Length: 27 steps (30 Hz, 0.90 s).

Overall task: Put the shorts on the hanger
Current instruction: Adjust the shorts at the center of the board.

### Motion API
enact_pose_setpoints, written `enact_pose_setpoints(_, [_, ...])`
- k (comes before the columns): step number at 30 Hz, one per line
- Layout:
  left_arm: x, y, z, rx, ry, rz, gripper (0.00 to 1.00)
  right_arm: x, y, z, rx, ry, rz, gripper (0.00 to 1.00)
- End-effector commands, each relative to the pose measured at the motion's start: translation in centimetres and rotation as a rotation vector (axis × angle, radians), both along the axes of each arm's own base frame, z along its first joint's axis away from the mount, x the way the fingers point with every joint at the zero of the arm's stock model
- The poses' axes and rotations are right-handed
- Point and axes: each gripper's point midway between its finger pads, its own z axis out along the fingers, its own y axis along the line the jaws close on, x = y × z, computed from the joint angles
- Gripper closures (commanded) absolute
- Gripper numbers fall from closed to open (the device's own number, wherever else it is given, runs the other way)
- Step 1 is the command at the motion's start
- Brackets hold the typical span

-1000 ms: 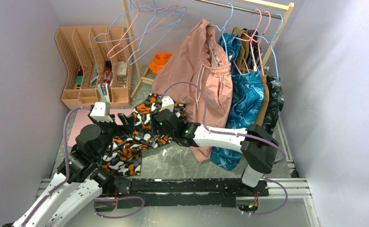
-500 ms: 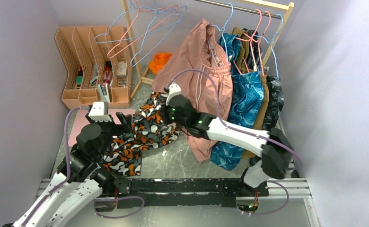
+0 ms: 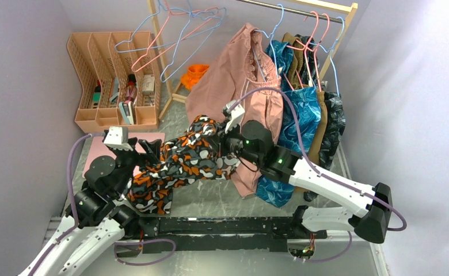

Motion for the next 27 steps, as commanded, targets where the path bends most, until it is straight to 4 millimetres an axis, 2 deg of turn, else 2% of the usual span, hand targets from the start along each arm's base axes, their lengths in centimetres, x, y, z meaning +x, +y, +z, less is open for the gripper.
enact_pose_setpoints(1, [0.1, -0.1, 0.2, 0.000, -0.008, -0.009, 0.07, -1.8, -0.8, -3.3, -0.031, 0.080, 0.043, 1.00])
enact_pose_setpoints(5, [0.2, 1.0, -0.2, 0.003, 0.014, 0.054, 0.07, -3.4, -1.8, -3.0, -0.097, 0.054, 0.122, 1.00])
enact_pose_setpoints(9, [0.2, 1.7, 0.0, -0.001, 0.018, 0.092, 0.07, -4.9, -5.0, -4.6, -0.221, 0.089, 0.116, 1.00])
enact_pose_setpoints(11, [0.1, 1.8, 0.1, -0.004, 0.014, 0.098, 0.08, -6.1, -6.2, -3.6, -0.216, 0.110, 0.127, 1.00])
enact_pose_setpoints(16, [0.2, 2.4, 0.4, -0.011, -0.006, 0.126, 0.08, -8.8, -8.4, -3.6, -0.233, 0.207, 0.160, 1.00])
enact_pose_setpoints(19, [0.6, 2.7, 0.2, -0.007, -0.002, 0.147, 0.08, -9.9, -9.2, -4.3, -0.253, 0.263, 0.173, 1.00])
enact_pose_setpoints(22, [1.3, 2.5, -0.3, 0.001, 0.017, 0.139, 0.09, -10.2, -10.8, -5.5, -0.275, 0.325, 0.106, 1.00])
enact_pose_setpoints(27, [2.4, 1.9, -1.2, 0.022, 0.060, 0.112, 0.10, -11.4, -13.3, -5.5, -0.304, 0.379, 0.061, 0.88])
